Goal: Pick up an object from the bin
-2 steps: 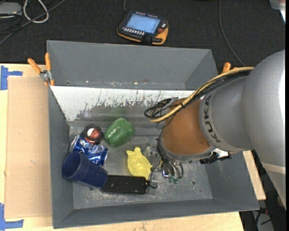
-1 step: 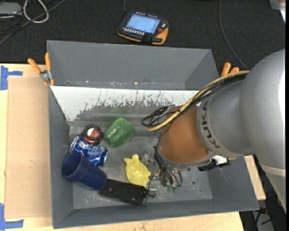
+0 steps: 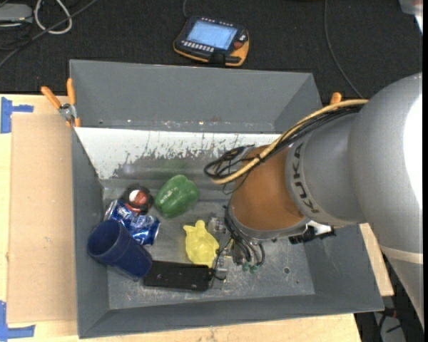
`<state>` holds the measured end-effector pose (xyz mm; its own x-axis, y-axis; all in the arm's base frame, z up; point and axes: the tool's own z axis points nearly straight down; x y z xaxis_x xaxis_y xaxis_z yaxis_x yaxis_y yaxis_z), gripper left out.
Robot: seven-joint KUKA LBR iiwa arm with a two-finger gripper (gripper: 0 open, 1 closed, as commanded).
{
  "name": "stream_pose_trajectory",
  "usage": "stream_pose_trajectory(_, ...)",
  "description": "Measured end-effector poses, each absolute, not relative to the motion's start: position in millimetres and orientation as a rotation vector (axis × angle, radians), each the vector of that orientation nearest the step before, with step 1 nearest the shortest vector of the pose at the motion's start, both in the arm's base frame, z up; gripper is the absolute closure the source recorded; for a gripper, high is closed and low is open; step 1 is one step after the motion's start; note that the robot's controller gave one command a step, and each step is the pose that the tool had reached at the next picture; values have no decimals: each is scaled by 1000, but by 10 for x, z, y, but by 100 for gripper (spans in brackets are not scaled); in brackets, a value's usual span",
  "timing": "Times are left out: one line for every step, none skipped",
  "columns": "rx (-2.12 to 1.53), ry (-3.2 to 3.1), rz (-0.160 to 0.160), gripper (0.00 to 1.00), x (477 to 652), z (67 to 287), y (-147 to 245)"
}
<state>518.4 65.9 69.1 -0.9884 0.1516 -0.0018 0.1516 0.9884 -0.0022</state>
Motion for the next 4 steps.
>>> stream_pose_trajectory(219, 3146, -5, 0, 5002, 691, 663)
stream_pose_trajectory(244, 3135, -4, 0, 5135, 756, 626)
stream_pose_trajectory(238, 3147, -6, 0, 4993, 688, 575)
stream_pose_trajectory(266, 3136, -3, 0, 5171, 692, 602)
